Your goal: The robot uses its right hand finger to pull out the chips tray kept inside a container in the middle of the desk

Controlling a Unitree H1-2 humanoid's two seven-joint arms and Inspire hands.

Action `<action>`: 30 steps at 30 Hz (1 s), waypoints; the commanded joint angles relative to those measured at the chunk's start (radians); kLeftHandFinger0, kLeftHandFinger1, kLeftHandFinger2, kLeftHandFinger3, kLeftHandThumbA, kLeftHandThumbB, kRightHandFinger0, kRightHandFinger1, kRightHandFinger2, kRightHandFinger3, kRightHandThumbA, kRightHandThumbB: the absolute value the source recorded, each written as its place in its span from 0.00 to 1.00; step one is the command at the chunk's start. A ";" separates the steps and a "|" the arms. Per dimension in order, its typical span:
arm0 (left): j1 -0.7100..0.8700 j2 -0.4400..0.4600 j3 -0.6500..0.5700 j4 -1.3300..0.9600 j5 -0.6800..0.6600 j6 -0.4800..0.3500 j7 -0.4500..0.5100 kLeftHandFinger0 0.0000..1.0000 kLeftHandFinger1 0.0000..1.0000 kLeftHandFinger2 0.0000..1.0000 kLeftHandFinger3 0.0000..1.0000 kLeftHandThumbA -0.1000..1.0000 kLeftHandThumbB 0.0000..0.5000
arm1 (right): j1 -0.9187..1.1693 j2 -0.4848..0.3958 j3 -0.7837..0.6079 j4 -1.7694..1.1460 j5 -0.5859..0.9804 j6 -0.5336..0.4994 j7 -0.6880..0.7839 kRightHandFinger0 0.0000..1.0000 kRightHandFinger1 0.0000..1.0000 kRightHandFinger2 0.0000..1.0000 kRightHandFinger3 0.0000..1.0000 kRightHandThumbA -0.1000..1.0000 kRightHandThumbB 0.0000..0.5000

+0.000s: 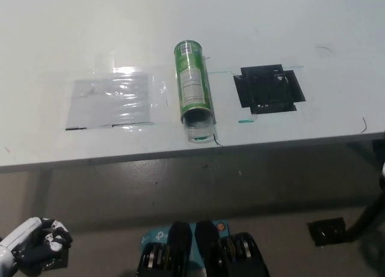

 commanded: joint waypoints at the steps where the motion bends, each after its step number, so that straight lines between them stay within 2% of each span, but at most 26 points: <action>1: -0.015 0.033 0.005 -0.029 -0.018 0.014 -0.020 0.50 0.60 0.73 0.90 0.00 0.00 | -0.121 -0.037 0.016 -0.075 0.000 0.041 0.018 0.00 0.00 0.43 0.70 0.00 0.38; 6: -0.011 0.032 0.007 -0.036 -0.021 0.014 -0.016 0.50 0.59 0.72 0.90 0.00 0.00 | -0.277 -0.039 0.070 -0.071 -0.003 0.074 0.039 0.00 0.00 0.45 0.68 0.09 0.32; 7: -0.013 0.032 0.007 -0.034 -0.018 0.014 -0.020 0.49 0.58 0.72 0.90 0.00 0.00 | -0.321 -0.050 0.118 -0.038 -0.059 0.022 0.050 0.00 0.00 0.45 0.67 0.10 0.27; 10: -0.017 0.034 0.007 -0.029 -0.032 0.014 -0.024 0.50 0.59 0.72 0.90 0.00 0.00 | -0.354 -0.044 0.155 -0.025 -0.070 0.030 0.052 0.00 0.00 0.44 0.67 0.11 0.29; 13: -0.018 0.034 0.002 -0.024 -0.023 0.014 -0.024 0.50 0.60 0.74 0.90 0.00 0.00 | -0.390 -0.026 0.223 -0.006 -0.103 0.026 0.066 0.00 0.00 0.44 0.69 0.17 0.27; 15: -0.016 0.032 0.006 -0.024 -0.027 0.014 -0.024 0.50 0.60 0.73 0.89 0.00 0.00 | -0.409 -0.016 0.276 0.031 -0.134 -0.015 0.071 0.00 0.00 0.46 0.69 0.21 0.28; 16: -0.016 0.035 0.002 -0.029 -0.021 0.014 -0.023 0.49 0.59 0.72 0.89 0.00 0.00 | -0.416 0.006 0.311 0.054 -0.144 -0.026 0.077 0.00 0.00 0.50 0.68 0.21 0.29; 18: -0.015 0.033 0.004 -0.029 -0.025 0.014 -0.022 0.48 0.59 0.72 0.89 0.00 0.00 | -0.421 0.022 0.343 0.083 -0.153 -0.040 0.078 0.00 0.00 0.50 0.67 0.21 0.28; 21: -0.014 0.033 0.004 -0.029 -0.031 0.014 -0.019 0.49 0.59 0.72 0.89 0.00 0.00 | -0.426 0.050 0.387 0.117 -0.165 -0.031 0.084 0.00 0.00 0.49 0.68 0.24 0.24; 23: -0.019 0.037 0.003 -0.028 -0.029 0.014 -0.015 0.49 0.58 0.71 0.88 0.00 0.01 | -0.424 0.081 0.426 0.168 -0.173 -0.074 0.091 0.00 0.00 0.50 0.68 0.27 0.17; 26: -0.021 0.041 0.003 -0.031 -0.030 0.014 -0.023 0.49 0.58 0.72 0.88 0.00 0.00 | -0.428 0.102 0.451 0.219 -0.185 -0.099 0.089 0.00 0.00 0.50 0.68 0.38 0.22; 27: -0.021 0.040 0.003 -0.031 -0.030 0.014 -0.021 0.49 0.59 0.72 0.89 0.00 0.00 | -0.431 0.108 0.458 0.232 -0.194 -0.101 0.086 0.00 0.00 0.47 0.68 0.42 0.24; 30: -0.021 0.048 -0.001 -0.040 -0.029 0.014 -0.023 0.49 0.60 0.74 0.90 0.00 0.00 | -0.433 0.118 0.464 0.266 -0.195 -0.133 0.085 0.00 0.00 0.46 0.69 0.45 0.25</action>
